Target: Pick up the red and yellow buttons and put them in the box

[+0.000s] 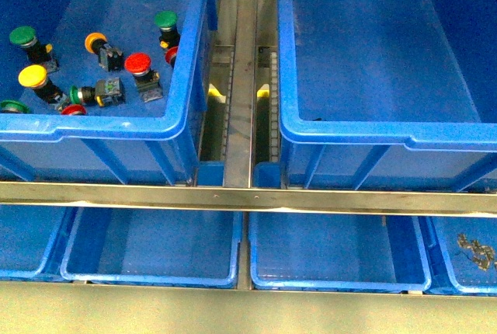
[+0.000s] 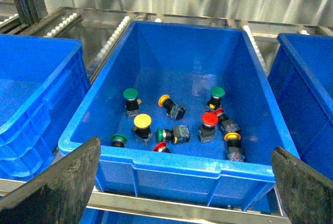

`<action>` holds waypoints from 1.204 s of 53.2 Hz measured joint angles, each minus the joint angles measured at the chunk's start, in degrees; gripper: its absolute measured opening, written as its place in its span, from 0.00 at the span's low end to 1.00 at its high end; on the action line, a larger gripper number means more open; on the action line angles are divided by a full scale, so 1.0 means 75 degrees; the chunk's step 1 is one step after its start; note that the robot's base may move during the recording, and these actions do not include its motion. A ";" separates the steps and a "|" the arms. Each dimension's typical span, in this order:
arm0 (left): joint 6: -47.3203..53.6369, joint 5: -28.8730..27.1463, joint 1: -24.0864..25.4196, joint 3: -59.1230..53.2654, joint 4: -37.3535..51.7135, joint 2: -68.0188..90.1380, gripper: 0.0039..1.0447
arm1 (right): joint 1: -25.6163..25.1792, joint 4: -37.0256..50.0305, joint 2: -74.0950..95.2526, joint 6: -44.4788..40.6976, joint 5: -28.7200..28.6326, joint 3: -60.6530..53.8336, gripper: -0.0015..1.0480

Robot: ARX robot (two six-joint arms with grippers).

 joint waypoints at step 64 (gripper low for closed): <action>0.3086 0.2833 0.0871 0.9186 -0.1341 1.4426 0.93 | 0.0000 0.0000 0.0000 0.0000 -0.0020 0.0000 0.94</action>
